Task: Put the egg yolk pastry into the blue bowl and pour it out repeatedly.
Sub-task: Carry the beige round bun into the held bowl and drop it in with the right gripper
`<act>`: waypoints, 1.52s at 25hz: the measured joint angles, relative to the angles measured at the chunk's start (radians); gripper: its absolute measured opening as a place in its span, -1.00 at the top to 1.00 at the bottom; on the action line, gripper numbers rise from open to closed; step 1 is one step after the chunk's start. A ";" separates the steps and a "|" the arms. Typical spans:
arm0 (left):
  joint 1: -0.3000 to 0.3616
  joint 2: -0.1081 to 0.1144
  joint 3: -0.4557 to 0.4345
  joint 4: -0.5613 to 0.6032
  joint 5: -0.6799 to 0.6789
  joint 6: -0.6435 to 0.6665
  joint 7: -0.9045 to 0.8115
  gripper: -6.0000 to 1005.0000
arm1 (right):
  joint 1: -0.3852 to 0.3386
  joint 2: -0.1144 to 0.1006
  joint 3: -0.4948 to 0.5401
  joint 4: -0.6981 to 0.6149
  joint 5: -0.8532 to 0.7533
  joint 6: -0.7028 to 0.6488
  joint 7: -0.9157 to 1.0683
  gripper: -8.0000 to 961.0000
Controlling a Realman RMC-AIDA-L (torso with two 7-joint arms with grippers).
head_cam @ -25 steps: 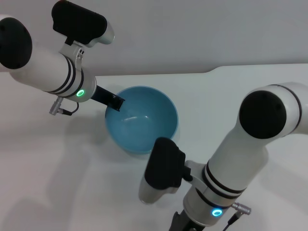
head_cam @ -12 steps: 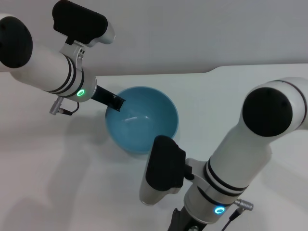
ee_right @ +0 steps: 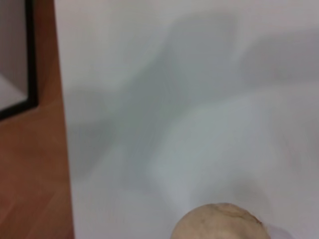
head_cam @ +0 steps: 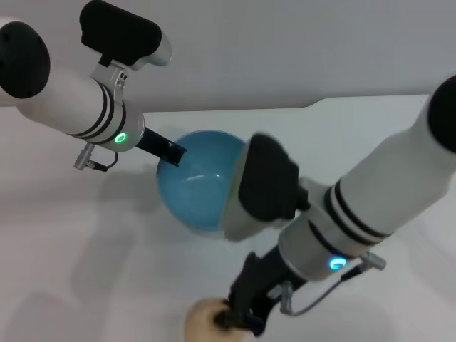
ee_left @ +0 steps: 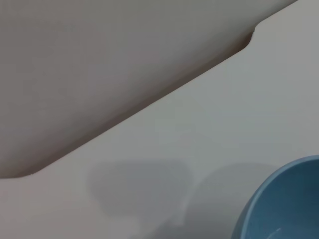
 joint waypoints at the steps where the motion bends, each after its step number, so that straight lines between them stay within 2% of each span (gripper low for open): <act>1: -0.001 0.000 0.000 0.000 0.000 -0.003 0.000 0.99 | -0.009 0.000 0.020 -0.029 -0.008 0.002 0.000 0.91; 6: -0.011 0.000 0.001 0.001 0.000 -0.029 0.000 0.98 | -0.044 0.001 0.138 -0.167 -0.054 0.000 0.006 0.92; 9: -0.015 0.000 0.014 0.004 0.000 -0.045 0.000 0.98 | -0.060 0.005 0.233 -0.208 -0.049 -0.039 0.009 0.92; 14: -0.016 -0.001 0.039 0.019 -0.003 -0.070 -0.014 0.99 | -0.073 0.002 0.318 -0.186 -0.057 -0.104 0.002 0.93; 22: -0.012 0.002 0.040 0.051 -0.028 -0.117 -0.025 0.99 | -0.097 0.001 0.356 -0.117 -0.098 -0.134 0.001 0.93; 25: -0.009 0.001 0.040 0.076 -0.039 -0.140 -0.024 0.98 | -0.101 0.000 0.358 -0.096 -0.118 -0.142 -0.004 0.61; 30: -0.005 0.002 0.047 0.099 -0.057 -0.154 -0.015 0.99 | -0.102 -0.001 0.380 -0.105 -0.119 -0.114 -0.032 0.45; 34: -0.001 0.003 0.058 0.100 -0.054 -0.136 -0.014 0.99 | -0.113 -0.002 0.495 -0.130 -0.127 -0.060 0.030 0.28; 38: 0.009 0.003 0.107 0.105 -0.059 -0.089 -0.013 0.98 | -0.138 -0.004 0.664 -0.142 -0.131 0.020 0.071 0.09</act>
